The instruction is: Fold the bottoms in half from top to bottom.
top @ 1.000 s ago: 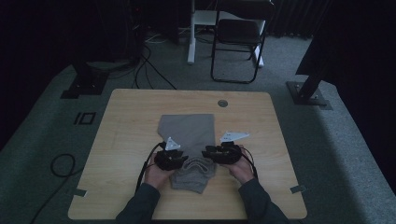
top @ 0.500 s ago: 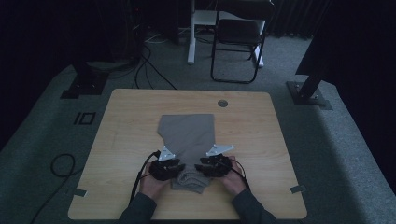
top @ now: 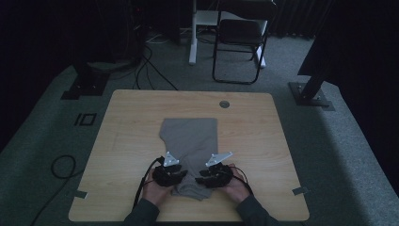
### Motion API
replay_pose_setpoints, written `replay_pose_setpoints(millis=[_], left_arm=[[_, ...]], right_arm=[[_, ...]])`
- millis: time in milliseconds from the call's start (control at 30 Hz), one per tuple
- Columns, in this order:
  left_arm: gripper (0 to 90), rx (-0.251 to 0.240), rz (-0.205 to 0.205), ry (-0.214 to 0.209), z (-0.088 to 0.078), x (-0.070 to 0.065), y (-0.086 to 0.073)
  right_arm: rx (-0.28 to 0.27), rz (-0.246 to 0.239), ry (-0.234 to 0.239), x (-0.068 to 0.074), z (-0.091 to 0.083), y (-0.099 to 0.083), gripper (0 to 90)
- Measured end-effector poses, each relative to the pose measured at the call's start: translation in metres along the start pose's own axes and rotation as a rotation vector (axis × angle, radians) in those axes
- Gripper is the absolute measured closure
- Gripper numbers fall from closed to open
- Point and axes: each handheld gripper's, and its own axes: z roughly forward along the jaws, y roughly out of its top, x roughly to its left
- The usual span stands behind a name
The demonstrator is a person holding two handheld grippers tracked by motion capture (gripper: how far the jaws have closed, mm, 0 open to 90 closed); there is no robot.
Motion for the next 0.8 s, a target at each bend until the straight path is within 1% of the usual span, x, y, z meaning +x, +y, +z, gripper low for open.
replay_pose_setpoints(millis=[33, 100, 200, 267, 367, 467, 500, 533, 600, 633, 700, 733, 800], left_arm=[[63.4, 0.0, 0.011, 0.002, -0.001, 0.001, 0.0], [62.4, -0.023, 0.012, 0.016, -0.004, 0.003, 0.002], [62.4, -0.072, -0.007, 0.044, -0.009, 0.011, 0.01], [61.1, -0.093, -0.009, 0.087, -0.01, 0.019, 0.019], [60.8, -0.106, -0.025, 0.147, -0.004, 0.034, 0.034], [60.8, -0.093, -0.03, 0.203, 0.01, 0.049, 0.048], [60.8, -0.093, -0.03, 0.203, 0.01, 0.049, 0.048], [60.8, -0.084, -0.034, 0.225, 0.018, 0.057, 0.052], [60.8, -0.077, -0.053, 0.25, 0.025, 0.065, 0.056], [60.8, -0.082, -0.063, 0.26, 0.028, 0.068, 0.057], [60.8, -0.071, -0.077, 0.276, 0.034, 0.074, 0.06], [60.8, -0.057, -0.08, 0.284, 0.036, 0.077, 0.06], [60.9, -0.037, -0.09, 0.295, 0.041, 0.081, 0.059]], right_arm=[[-0.011, -0.004, -0.015, 0.0, -0.001, 0.0, 56.9], [-0.036, 0.005, -0.053, -0.004, -0.003, 0.002, 55.2], [-0.071, 0.035, -0.129, -0.014, -0.004, 0.007, 53.9], [-0.078, 0.053, -0.184, -0.023, -0.001, 0.013, 52.6], [-0.085, 0.057, -0.26, -0.037, 0.007, 0.023, 50.8], [-0.101, 0.092, -0.306, -0.049, 0.013, 0.034, 49.2], [-0.111, 0.1, -0.325, -0.054, 0.014, 0.04, 48.5], [-0.118, 0.106, -0.334, -0.057, 0.016, 0.043, 48.2], [-0.134, 0.126, -0.353, -0.066, 0.018, 0.052, 47.0], [-0.141, 0.131, -0.362, -0.071, 0.019, 0.056, 46.7], [-0.138, 0.148, -0.389, -0.081, 0.022, 0.063, 46.7], [-0.132, 0.16, -0.396, -0.087, 0.025, 0.065, 46.7], [-0.107, 0.19, -0.413, -0.097, 0.031, 0.066, 46.8]])
